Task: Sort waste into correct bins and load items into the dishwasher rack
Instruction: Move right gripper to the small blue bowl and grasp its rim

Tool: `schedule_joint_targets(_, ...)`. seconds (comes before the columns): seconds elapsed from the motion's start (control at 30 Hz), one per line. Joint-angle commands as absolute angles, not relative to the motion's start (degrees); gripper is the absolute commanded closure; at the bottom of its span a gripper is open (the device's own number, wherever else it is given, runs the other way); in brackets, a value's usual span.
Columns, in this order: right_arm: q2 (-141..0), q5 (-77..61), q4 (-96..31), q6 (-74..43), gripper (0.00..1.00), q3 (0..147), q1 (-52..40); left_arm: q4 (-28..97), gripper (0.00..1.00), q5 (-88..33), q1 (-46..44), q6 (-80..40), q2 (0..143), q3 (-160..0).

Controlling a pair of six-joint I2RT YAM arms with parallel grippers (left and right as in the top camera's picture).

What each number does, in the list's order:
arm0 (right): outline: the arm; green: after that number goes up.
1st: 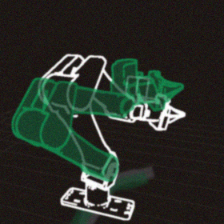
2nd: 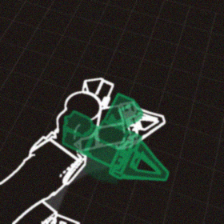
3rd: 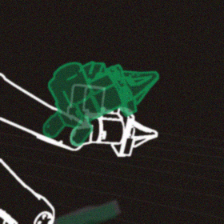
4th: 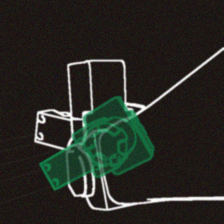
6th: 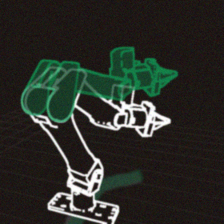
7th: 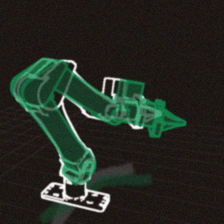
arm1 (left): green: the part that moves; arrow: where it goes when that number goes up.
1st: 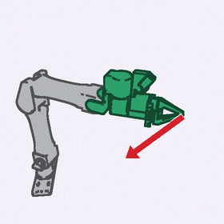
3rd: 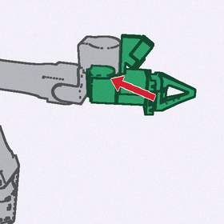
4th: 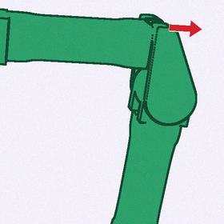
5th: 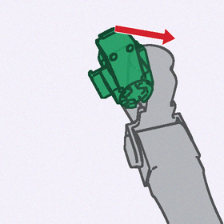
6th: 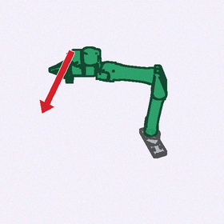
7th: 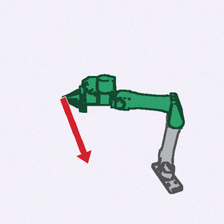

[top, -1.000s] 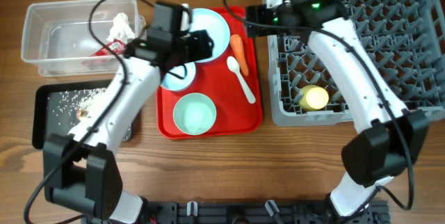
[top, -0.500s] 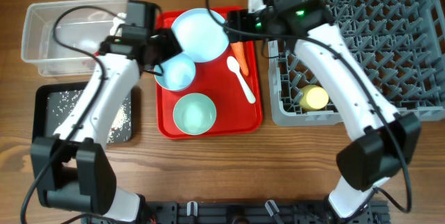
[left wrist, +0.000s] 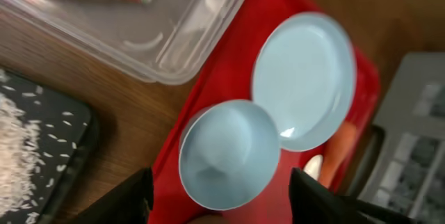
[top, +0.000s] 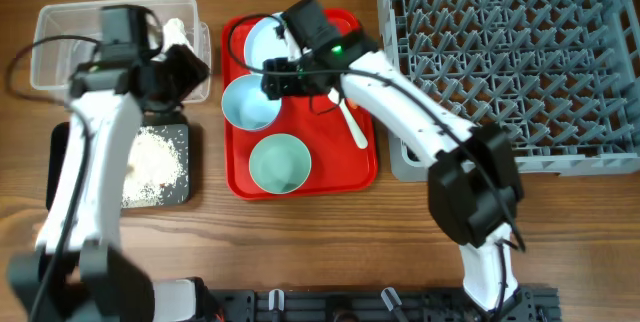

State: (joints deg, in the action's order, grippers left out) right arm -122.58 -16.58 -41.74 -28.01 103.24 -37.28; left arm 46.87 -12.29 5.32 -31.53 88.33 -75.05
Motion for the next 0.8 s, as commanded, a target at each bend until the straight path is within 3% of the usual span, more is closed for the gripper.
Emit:
schedule_joint_targets(0.0, -125.9, -14.4, -40.4, -33.9, 0.28, 104.1, -38.0, 47.1, 0.31, -11.7, 7.7, -29.3, 80.8, -77.3)
schedule_joint_targets(0.3, -130.6, -11.7, -39.4, -36.9, 0.36, 104.1, -38.6, 47.6, 0.21, -7.8, 8.2, -28.3, 79.2, -77.3)
schedule_joint_targets(0.4, -131.7, -11.7, -38.9, -37.8, 0.46, 104.1, -38.6, 47.4, 0.17, -7.8, 8.2, -28.3, 79.2, -77.3)
schedule_joint_targets(0.5, -131.9, -12.1, -38.5, -38.1, 0.58, 104.1, -38.6, 47.4, 0.01, -7.8, 8.2, -28.3, 79.2, -77.3)
schedule_joint_targets(0.6, -131.9, -12.1, -38.5, -38.2, 0.72, 104.0, -38.7, 47.5, 0.0, -7.8, 8.2, -28.3, 79.2, -77.3)
schedule_joint_targets(0.77, -131.9, -12.5, -38.9, -38.2, 0.85, 103.8, -38.7, 47.5, 0.0, -7.8, 8.2, -28.3, 79.2, -77.3)
